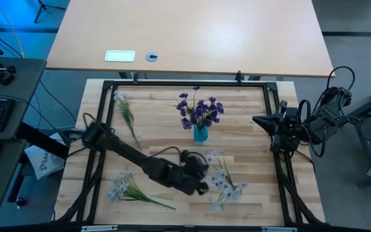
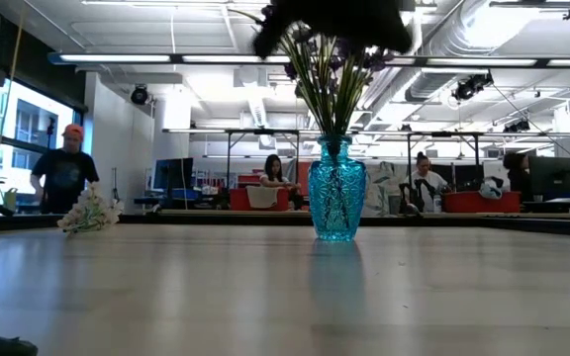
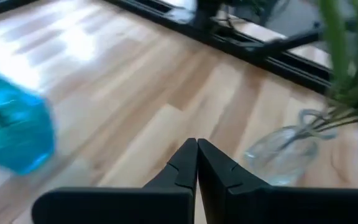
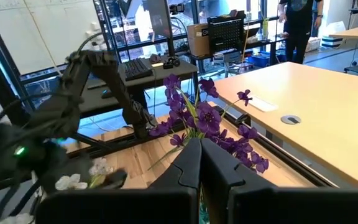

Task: Sort flowers into vase by color
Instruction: Put the top white flowers into the transparent crystal vase

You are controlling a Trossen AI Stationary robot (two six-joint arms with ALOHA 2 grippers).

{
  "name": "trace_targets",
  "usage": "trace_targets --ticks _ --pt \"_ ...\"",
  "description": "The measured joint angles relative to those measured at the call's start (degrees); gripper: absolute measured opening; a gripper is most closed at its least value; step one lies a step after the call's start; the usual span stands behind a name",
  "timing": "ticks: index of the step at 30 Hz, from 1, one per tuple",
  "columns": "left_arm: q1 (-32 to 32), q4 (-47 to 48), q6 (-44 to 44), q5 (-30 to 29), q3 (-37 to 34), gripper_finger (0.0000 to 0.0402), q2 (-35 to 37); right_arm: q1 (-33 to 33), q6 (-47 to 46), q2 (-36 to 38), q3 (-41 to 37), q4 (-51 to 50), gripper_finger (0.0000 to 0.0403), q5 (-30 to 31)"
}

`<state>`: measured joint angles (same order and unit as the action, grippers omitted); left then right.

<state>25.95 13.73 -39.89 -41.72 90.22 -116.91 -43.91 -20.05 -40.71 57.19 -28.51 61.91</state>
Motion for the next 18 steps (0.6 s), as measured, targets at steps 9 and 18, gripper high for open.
trace_targets --ticks 9,18 --pt "4.2 -0.3 -9.3 -4.2 -26.7 0.0 23.9 0.0 -0.6 0.0 0.0 -0.6 0.0 -2.7" --pt "3.1 26.7 -42.8 0.3 -44.7 0.0 45.6 0.1 -5.3 -0.3 0.0 -2.0 0.0 -2.0"
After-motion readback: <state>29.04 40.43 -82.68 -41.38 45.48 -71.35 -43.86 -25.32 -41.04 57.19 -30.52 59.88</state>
